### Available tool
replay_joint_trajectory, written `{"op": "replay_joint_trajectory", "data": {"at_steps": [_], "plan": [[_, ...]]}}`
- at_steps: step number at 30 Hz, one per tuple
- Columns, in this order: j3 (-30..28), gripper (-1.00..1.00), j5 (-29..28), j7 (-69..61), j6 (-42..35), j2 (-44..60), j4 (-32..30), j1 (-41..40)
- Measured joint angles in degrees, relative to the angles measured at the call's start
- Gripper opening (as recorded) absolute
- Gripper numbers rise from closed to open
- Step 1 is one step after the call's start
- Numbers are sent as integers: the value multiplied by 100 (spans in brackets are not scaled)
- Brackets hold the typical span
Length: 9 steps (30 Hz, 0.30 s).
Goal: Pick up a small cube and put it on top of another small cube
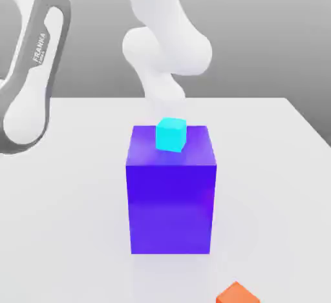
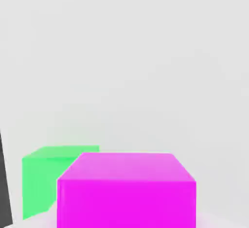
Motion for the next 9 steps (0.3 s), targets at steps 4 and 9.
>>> {"op": "replay_joint_trajectory", "data": {"at_steps": [4,9], "plan": [[62,100,61,3,456,676,219,23],[62,100,61,3,456,676,219,23]]}}
